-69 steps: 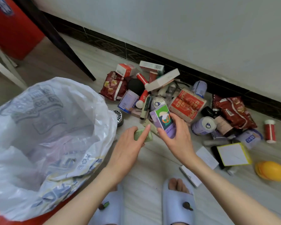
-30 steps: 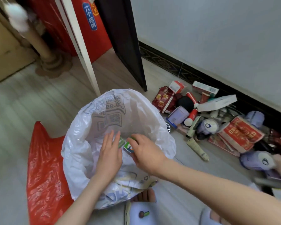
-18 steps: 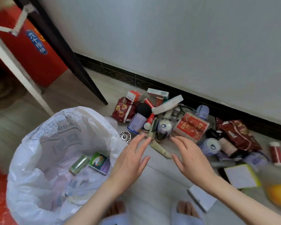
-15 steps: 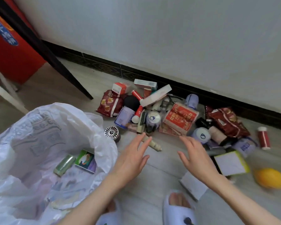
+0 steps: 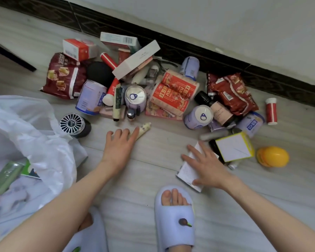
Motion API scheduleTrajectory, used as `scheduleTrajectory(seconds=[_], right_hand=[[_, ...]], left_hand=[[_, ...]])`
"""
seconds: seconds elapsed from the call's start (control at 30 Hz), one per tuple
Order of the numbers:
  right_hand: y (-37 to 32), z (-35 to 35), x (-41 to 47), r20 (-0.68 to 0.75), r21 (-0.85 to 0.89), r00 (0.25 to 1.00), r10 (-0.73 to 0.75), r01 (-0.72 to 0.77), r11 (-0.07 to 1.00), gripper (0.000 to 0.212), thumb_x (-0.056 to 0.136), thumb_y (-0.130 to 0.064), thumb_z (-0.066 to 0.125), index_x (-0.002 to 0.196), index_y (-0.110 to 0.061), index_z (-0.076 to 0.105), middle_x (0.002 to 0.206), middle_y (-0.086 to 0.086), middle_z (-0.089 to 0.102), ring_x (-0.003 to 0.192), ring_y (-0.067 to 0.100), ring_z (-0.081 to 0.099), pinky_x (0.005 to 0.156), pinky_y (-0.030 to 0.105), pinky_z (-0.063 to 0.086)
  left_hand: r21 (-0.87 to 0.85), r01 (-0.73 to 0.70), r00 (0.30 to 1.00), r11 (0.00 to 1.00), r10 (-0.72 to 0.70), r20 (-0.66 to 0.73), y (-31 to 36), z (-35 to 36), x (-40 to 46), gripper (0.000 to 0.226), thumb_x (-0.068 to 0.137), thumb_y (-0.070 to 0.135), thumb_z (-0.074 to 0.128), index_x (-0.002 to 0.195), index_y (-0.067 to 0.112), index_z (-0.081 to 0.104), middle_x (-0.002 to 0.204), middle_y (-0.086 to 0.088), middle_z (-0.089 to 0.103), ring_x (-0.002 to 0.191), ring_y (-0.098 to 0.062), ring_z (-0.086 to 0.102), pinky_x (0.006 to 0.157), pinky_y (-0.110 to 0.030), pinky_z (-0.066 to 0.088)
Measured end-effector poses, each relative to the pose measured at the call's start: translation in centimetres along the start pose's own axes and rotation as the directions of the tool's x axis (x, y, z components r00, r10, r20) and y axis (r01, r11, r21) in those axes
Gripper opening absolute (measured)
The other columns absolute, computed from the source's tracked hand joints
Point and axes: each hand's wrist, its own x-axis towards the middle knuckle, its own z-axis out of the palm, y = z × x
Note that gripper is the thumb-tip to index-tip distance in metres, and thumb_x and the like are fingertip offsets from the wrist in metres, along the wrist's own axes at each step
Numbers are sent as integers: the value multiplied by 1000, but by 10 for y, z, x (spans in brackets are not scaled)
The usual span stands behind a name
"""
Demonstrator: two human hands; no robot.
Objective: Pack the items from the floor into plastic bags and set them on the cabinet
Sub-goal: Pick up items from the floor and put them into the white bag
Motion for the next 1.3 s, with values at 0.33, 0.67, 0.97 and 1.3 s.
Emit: scheduleTrajectory(seconds=[0.33, 0.67, 0.97, 1.3], right_hand=[[-27, -8, 20, -147, 358, 863, 483, -409, 840, 64, 83, -55, 52, 134, -20, 38, 154, 7, 14, 139, 27, 13, 107, 39, 26], [-4, 26, -14, -199, 94, 977, 75, -58, 994, 94, 56, -38, 79, 136, -17, 35, 142, 16, 41, 129, 38, 41, 103, 54, 29], [-14, -9, -3, -264, 221, 943, 201, -144, 965, 89, 62, -62, 52, 134, -13, 38, 120, 19, 45, 110, 36, 44, 92, 39, 43], [-108, -143, -33, -570, 344, 811, 133, 88, 935, 82, 67, -70, 36, 130, -18, 42, 123, 4, 43, 112, 20, 39, 91, 28, 32]], left_hand=[[-133, 44, 999, 990, -46, -15, 7, -1, -9, 67, 60, -5, 65, 124, 7, 49, 97, -18, 57, 82, -37, 55, 69, -41, 46], [-189, 149, 987, 971, -136, 80, 19, -9, -8, 38, 77, -2, 57, 114, 4, 56, 91, -18, 57, 77, -36, 54, 65, -40, 41], [-443, 122, 993, 888, -110, 53, 14, -44, -41, 40, 87, 11, 52, 127, 14, 47, 114, -14, 52, 83, -40, 59, 61, -41, 47], [-424, -83, 875, 902, -138, -464, -32, -162, -94, 38, 85, 17, 53, 123, 16, 53, 112, -3, 54, 82, -20, 59, 51, -34, 51]])
